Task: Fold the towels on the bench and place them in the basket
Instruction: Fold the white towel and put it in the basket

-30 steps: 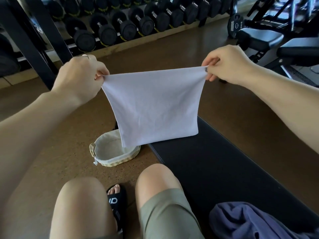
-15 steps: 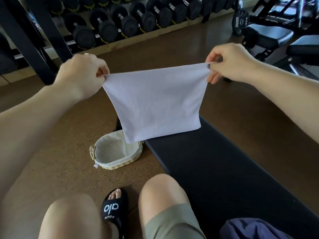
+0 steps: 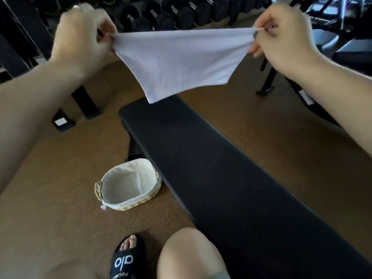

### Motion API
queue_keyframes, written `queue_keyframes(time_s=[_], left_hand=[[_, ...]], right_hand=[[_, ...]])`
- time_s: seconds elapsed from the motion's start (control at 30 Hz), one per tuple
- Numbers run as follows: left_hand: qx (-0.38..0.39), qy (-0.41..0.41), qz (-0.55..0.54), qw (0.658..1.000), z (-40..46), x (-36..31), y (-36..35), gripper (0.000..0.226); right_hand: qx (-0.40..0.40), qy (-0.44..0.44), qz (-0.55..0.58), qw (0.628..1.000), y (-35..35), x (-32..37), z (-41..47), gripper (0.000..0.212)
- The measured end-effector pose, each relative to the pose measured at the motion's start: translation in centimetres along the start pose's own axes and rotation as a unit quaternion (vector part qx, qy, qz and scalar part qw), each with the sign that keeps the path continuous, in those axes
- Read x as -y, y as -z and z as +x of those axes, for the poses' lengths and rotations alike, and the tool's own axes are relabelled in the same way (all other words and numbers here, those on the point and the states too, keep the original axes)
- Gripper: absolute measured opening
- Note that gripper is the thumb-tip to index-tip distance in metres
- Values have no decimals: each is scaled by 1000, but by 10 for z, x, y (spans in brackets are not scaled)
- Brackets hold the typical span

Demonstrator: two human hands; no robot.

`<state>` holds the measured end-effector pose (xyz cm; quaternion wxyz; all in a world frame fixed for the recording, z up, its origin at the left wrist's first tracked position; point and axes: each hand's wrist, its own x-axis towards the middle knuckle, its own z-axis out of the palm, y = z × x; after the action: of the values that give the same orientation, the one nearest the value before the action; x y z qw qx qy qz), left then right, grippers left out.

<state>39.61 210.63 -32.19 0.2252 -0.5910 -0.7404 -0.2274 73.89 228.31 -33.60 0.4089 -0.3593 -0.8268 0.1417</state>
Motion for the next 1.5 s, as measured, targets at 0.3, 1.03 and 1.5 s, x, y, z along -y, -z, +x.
queue_keyframes(time_s=[0.3,1.03,1.5], left_hand=[[329,-65,-37,941,-198,13,-96,17],[466,-52,23,883,-263,4,-92,22],[376,-14,-45,925,-168,-140,-169,58]], right_hand=[[358,37,-176,916,-44,-13,-259,17],[478,6,-117,871,-40,22,-321,5],[366,-92,-229,897,-153,-25,-201,62]])
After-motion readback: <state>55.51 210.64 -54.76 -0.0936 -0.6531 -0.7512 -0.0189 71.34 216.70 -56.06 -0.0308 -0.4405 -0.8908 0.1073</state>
